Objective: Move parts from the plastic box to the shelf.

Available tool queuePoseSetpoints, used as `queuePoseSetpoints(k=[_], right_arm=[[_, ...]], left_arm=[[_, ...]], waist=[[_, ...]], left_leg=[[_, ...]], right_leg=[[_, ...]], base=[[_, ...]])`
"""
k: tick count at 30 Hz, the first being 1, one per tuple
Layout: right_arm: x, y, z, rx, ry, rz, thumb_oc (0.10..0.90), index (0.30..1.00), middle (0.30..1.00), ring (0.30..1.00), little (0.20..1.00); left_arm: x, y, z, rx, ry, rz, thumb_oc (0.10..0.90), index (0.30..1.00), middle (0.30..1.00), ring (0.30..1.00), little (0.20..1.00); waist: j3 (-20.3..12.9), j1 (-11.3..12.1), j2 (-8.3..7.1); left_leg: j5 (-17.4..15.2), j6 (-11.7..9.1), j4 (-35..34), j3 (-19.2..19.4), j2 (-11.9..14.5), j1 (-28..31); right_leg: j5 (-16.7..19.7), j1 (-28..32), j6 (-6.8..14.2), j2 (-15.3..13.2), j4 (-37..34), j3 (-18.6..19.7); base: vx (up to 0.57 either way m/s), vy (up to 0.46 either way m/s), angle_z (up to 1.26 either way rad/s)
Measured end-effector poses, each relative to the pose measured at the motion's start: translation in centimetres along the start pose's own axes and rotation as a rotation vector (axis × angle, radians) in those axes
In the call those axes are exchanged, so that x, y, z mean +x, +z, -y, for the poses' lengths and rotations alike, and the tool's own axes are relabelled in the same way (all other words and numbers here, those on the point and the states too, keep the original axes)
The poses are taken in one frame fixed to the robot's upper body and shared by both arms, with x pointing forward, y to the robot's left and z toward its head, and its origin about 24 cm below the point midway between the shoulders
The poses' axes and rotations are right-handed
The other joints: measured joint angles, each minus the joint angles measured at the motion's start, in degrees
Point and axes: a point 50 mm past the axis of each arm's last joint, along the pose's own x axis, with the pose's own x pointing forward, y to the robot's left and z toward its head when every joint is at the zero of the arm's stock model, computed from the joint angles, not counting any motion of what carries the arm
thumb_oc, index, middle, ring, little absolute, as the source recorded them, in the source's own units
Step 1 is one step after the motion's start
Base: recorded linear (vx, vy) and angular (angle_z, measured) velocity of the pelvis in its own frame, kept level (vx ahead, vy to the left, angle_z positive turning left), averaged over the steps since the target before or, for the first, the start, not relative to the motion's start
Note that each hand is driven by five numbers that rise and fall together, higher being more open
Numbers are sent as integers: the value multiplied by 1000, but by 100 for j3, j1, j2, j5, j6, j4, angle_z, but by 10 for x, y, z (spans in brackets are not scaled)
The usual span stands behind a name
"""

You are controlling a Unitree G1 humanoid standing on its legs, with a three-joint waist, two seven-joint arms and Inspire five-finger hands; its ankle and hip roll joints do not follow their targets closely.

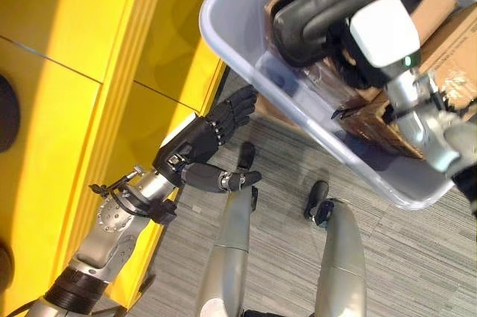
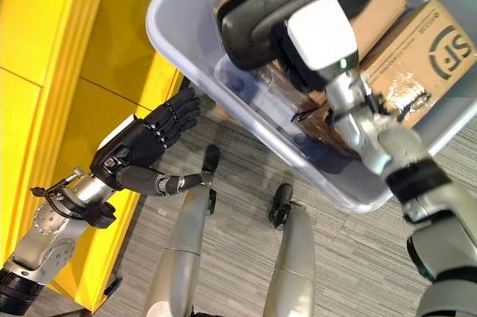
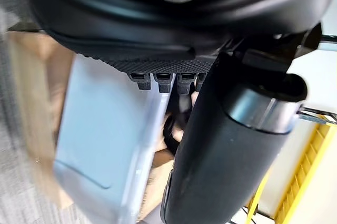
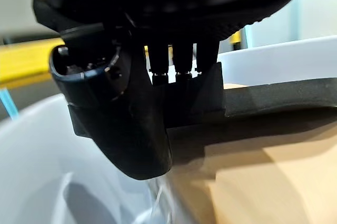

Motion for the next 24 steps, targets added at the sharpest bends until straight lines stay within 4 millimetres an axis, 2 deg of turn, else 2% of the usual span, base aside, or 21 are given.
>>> queuePoseSetpoints(k=[2,3,7,11,14,18,21,23,24], right_arm=[[-13,-1,-10,0,44,-15,400,300,300,300,300],[-17,-1,-12,-2,53,-18,400,300,300,300,300],[-19,-2,-11,7,44,-22,400,300,300,300,300],[-25,-12,-6,-2,28,-75,400,300,300,300,300],[-27,-18,10,6,6,-95,400,300,300,300,300],[-23,-20,32,191,77,-129,400,300,300,300,300],[-29,-13,36,391,169,-134,400,300,300,300,300],[-27,-8,37,506,244,-130,400,300,300,300,300],[-28,-3,32,623,358,-147,400,300,300,300,300]], left_arm=[[0,4,-2,5,13,22,900,1000,1000,1000,1000],[1,4,-2,1,20,36,900,1000,1000,1000,1000],[1,6,-2,0,24,51,900,1000,1000,1000,1000],[-4,3,0,-9,7,35,900,1000,1000,1000,1000],[-5,1,6,-26,-2,45,900,1000,1000,1000,1000],[-2,2,13,8,-41,60,900,1000,1000,1000,1000],[0,4,14,59,-44,59,900,1000,1000,1000,1000],[6,11,11,176,-27,65,900,1000,1000,1000,1000],[14,16,9,356,-1,58,900,1000,1000,1000,1000]], waist=[[10,-125,-8],[11,-149,-10],[77,-164,-17],[83,-168,-26],[80,-216,-36],[75,-362,-63],[36,-493,-128],[29,-640,-159],[14,-659,-186]], left_leg=[[36,54,-237,52,37,315],[126,3,-339,56,59,440],[254,47,-777,131,173,958],[329,62,-1118,139,207,1594],[355,90,-1351,149,231,2079],[348,81,-1740,228,319,2716],[417,175,-2108,341,327,3221],[445,174,-2333,444,396,3469],[577,135,-2639,522,425,3850]], right_leg=[[78,286,5,12,-211,-3],[144,389,22,37,-315,8],[289,791,-23,129,-614,5],[323,1367,-36,171,-869,-7],[344,1845,-52,194,-1104,-17],[420,2508,-87,236,-1623,10],[548,2994,61,248,-1996,12],[634,3237,111,242,-2265,43],[773,3622,166,331,-2616,33]], base=[[-51,37,-15],[-43,23,-9],[-25,15,-10],[2,0,-2],[78,22,-2],[127,79,-8],[143,74,-8],[278,96,-17],[224,87,-17]])
